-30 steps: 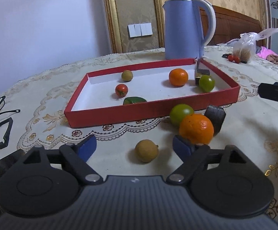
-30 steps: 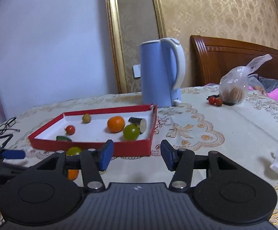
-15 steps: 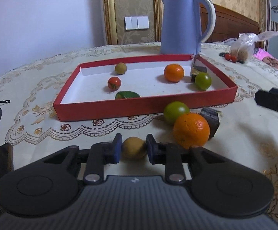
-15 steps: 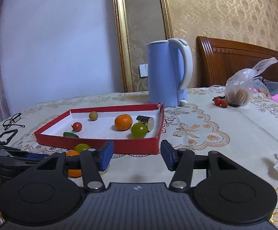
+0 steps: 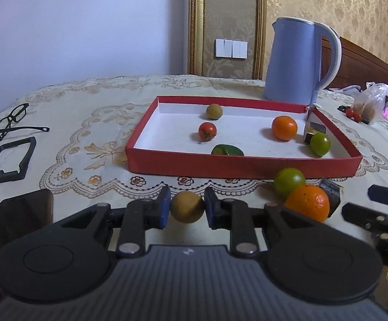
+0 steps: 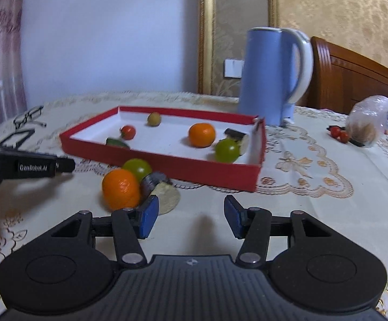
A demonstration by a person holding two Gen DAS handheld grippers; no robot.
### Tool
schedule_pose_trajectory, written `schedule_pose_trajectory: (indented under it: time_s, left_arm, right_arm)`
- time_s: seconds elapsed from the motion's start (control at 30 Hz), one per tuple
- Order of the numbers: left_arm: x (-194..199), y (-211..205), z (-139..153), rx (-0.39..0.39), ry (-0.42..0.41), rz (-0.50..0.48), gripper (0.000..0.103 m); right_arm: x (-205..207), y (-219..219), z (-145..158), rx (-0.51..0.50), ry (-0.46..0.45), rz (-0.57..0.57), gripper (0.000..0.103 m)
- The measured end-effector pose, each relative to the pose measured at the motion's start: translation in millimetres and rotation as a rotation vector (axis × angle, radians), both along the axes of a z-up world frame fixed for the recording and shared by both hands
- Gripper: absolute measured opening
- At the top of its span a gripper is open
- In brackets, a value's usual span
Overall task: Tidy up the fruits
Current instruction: 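Grasp another yellow-brown fruit with left tool while right tool grasps another eggplant piece, then carry the yellow-brown fruit into the tray and open the left tool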
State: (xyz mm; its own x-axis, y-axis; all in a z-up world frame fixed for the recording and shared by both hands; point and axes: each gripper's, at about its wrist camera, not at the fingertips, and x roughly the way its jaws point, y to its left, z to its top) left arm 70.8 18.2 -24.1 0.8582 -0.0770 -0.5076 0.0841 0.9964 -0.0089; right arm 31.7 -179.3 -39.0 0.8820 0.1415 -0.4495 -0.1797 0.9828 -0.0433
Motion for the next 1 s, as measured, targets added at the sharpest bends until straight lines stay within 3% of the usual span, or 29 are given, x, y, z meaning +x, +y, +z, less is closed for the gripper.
schedule_pose_trajectory:
  time_s: [0.47, 0.53, 0.57, 0.63, 1.0]
  left_arm:
    - [-3, -2, 1, -0.006, 0.001, -0.017, 0.024]
    - [-4, -2, 1, -0.005, 0.002, -0.018, 0.024]
    - [-4, -2, 1, -0.003, 0.002, -0.018, 0.024]
    - [-4, -1, 1, -0.001, 0.002, -0.016, 0.024]
    - [-4, -2, -3, -0.006, 0.018, -0.017, 0.024]
  right_arm:
    - [30, 27, 1, -0.121, 0.07, 0.139, 0.053]
    - [36, 28, -1, -0.109, 0.091, 0.148, 0.051]
    - [37, 28, 0, -0.106, 0.093, 0.149, 0.042]
    - [36, 28, -1, -0.11, 0.093, 0.144, 0.036]
    - [15, 16, 2, -0.065, 0.055, 0.111, 0.036]
